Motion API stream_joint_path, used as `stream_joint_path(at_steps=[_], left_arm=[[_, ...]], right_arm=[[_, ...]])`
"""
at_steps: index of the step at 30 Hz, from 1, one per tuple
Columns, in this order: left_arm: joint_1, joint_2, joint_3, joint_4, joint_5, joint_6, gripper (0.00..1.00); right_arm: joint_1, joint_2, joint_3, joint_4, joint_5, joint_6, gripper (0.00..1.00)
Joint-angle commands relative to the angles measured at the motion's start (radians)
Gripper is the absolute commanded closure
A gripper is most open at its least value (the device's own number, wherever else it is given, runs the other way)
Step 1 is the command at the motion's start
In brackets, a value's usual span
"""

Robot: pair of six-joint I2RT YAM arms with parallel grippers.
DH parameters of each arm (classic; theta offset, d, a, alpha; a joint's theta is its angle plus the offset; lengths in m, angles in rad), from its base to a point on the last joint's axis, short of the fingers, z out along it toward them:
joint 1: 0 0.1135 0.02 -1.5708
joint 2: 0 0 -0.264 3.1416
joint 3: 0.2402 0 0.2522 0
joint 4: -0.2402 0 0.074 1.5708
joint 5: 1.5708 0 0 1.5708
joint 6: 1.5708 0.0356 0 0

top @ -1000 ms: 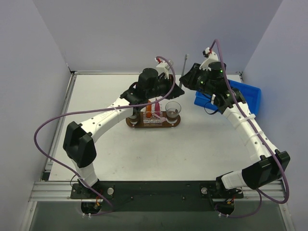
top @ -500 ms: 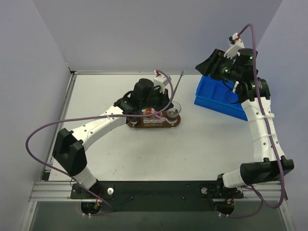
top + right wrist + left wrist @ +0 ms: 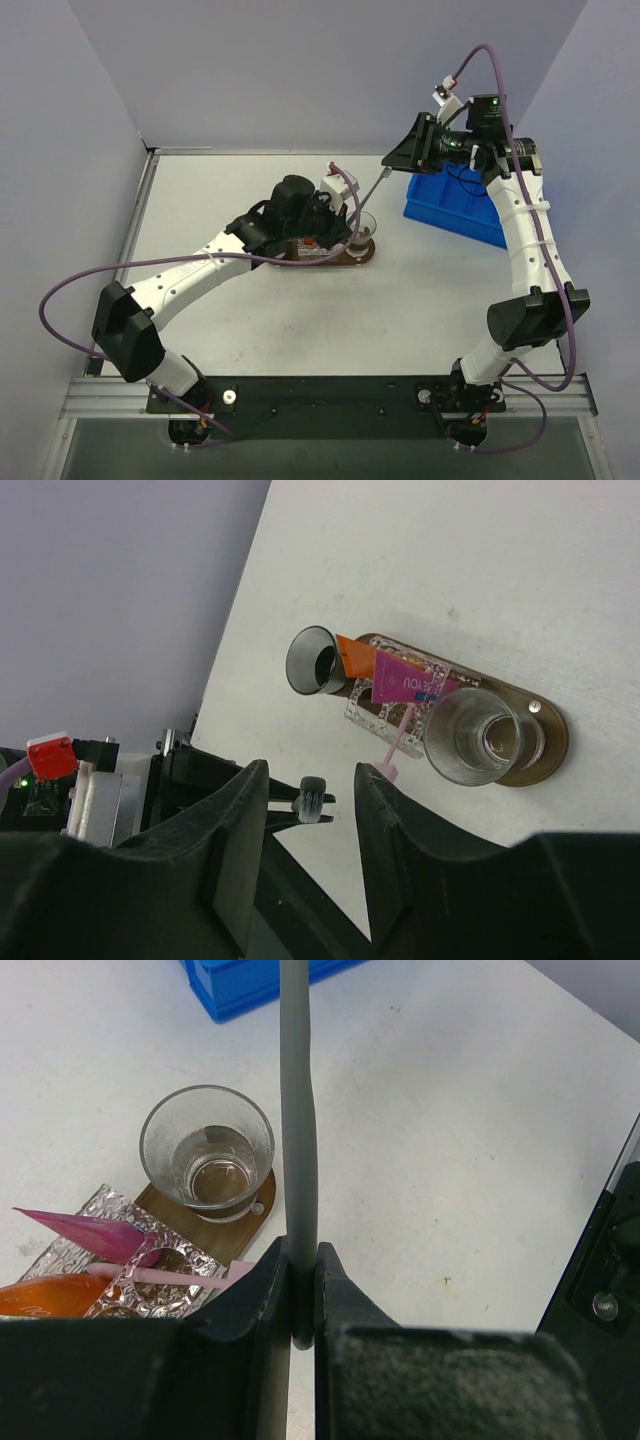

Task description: Prepare toiletry sets of a toothbrush and toothpaste on the tray

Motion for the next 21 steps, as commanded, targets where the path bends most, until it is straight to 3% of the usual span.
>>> stream_joint_path(at_steps=[1, 16, 21], left_arm=[[-0.013, -0.047, -0.003, -0.001, -0.006, 0.041, 1.0], [-0.019, -0.064, -0.014, -0.003, -0.025, 0.039, 1.0], [-0.019, -0.064, -0.013, -0.008, -0.028, 0.042, 1.0]], right_arm=[[0.002, -0.012, 0.008, -0.035, -0.105, -0.016, 0.66], [0.021, 0.006, -0.007, -0.087, -0.118, -0.062, 0.71], [0.032, 0.014, -0.004, -0.104, -0.112, -0.074, 0.78]])
